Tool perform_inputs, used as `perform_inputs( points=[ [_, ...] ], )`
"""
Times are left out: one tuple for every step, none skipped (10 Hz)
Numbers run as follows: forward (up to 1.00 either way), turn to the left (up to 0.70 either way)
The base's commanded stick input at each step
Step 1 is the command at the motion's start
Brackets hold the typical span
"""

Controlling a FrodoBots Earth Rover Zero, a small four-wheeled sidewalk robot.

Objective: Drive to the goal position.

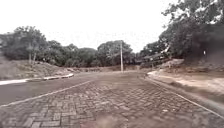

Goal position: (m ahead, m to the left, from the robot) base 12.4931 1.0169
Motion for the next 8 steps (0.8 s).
perform_inputs(
  points=[
    [1.00,0.00],
    [1.00,0.00],
    [1.00,0.00],
    [1.00,0.00],
    [1.00,0.00],
    [1.00,0.00],
    [1.00,0.00],
    [1.00,0.00]
  ],
)
